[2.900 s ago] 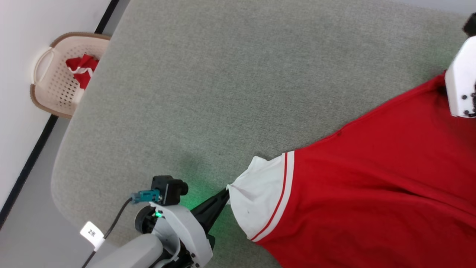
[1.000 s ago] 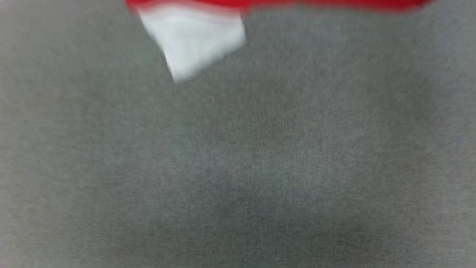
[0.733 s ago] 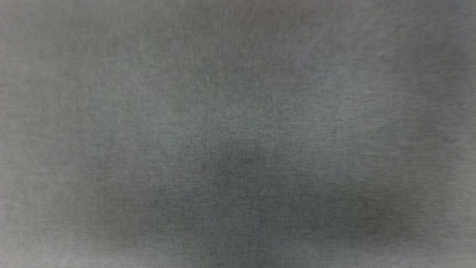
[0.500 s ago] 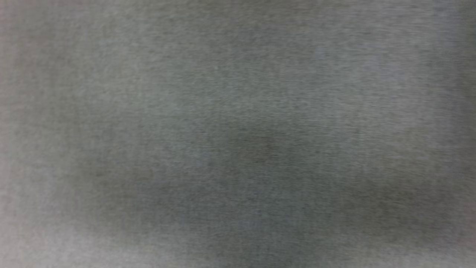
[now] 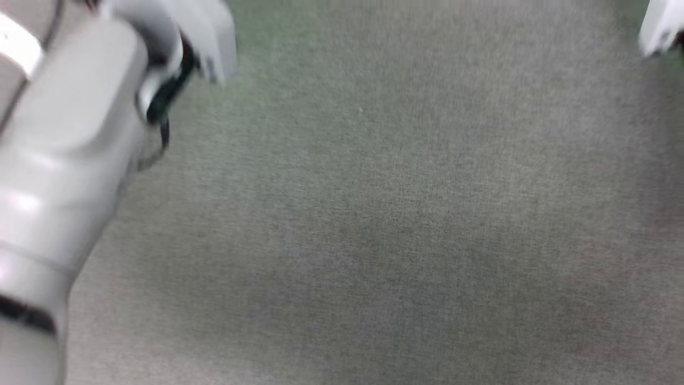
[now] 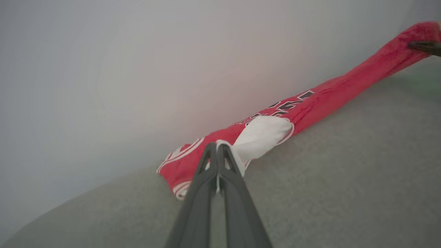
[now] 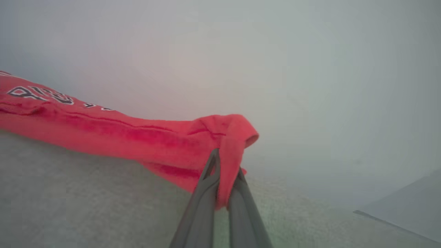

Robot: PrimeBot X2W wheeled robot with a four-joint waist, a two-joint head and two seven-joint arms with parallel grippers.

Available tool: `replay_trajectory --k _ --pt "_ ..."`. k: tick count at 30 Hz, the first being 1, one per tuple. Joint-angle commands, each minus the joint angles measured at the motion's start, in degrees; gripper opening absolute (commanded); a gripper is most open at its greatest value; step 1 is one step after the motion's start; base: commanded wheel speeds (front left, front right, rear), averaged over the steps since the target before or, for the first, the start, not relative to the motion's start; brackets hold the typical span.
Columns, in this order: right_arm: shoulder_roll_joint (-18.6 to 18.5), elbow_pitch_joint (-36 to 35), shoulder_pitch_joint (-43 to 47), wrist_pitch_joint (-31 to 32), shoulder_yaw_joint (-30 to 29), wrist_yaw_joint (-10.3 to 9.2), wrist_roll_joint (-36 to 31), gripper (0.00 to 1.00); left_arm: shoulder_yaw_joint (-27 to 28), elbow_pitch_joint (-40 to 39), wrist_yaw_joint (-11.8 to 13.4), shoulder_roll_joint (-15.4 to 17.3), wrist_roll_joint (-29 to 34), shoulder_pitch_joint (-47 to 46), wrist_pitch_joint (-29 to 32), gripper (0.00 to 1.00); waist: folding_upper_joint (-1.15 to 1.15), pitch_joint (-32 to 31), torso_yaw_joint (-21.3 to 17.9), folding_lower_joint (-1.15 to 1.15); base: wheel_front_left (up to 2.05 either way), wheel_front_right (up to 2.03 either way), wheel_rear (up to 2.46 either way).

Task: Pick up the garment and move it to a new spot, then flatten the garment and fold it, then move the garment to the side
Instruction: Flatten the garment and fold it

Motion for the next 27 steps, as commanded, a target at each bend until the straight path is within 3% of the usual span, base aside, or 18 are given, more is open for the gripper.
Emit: replay_trajectory --k 1,7,11,18,23,27 --pt "0.1 0.0 1.6 -0.2 0.7 -0.06 1.1 0.00 -0.3 -1.0 0.2 1.7 -1.8 1.4 0.6 0.00 0.00 -4.6 0.9 0.00 0.00 0.00 0.00" --pt "0.3 -4.4 13.8 1.2 7.4 -0.06 12.1 0.00 -7.6 -13.1 0.1 10.3 -9.9 12.9 8.4 0.00 0.00 -11.0 0.3 0.00 0.00 0.00 0.00" --pt "-5.1 -13.0 24.3 4.2 13.2 -0.06 20.7 0.00 -9.0 -20.3 0.9 15.9 -13.9 21.8 11.6 0.00 0.00 -14.5 -0.2 0.00 0.00 0.00 0.00" --pt "-17.3 -33.5 45.6 13.5 19.5 -0.07 34.0 0.00 -9.9 -36.3 10.1 26.6 -19.9 38.4 12.4 0.00 0.00 -18.4 -1.3 0.00 0.00 0.00 0.00" --pt "-23.6 -47.1 61.0 20.6 17.6 -0.07 39.2 0.00 -11.0 -46.4 17.6 33.2 -24.8 49.5 12.6 0.00 0.00 -19.5 -1.4 0.00 0.00 0.00 0.00" --pt "-25.7 -55.9 73.6 26.2 13.1 -0.07 42.0 0.00 -11.7 -53.0 23.0 36.4 -28.9 56.4 12.1 0.00 0.00 -19.7 -0.9 0.00 0.00 0.00 0.00"
